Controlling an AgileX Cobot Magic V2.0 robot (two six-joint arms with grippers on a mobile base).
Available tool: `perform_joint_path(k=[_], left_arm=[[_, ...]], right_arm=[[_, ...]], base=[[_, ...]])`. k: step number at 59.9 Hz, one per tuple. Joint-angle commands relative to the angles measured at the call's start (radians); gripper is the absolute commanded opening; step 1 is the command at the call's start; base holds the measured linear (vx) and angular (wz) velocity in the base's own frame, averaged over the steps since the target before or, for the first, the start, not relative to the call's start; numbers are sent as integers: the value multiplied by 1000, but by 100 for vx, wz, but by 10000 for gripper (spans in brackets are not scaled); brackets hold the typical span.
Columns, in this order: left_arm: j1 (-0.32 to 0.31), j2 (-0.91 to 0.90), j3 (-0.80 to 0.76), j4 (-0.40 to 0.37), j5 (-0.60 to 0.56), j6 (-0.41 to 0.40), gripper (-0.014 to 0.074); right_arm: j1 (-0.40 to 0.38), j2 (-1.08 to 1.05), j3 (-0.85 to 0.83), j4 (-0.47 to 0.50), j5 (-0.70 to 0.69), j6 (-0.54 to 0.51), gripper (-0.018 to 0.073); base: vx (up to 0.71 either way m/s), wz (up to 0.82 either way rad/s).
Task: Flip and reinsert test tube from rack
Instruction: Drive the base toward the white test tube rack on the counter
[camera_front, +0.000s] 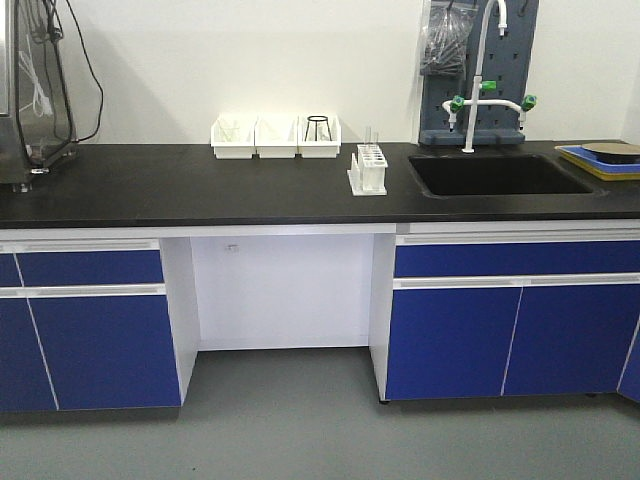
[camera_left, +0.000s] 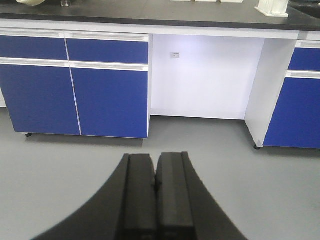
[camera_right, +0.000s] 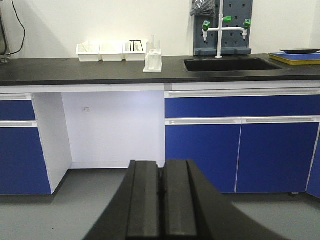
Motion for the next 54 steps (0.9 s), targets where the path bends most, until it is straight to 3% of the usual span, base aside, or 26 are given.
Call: perform_joint_path(k=[1,54], left_arm=[[-7,-13,1,-4,-86,0,-6],[-7,-13,1,-4,-86,0,-6]], right_arm=[[-1,-12,1,-2,-78,-5,-8],[-1,-12,1,-2,-78,-5,-8]], base=[[0,0],[2,-1]])
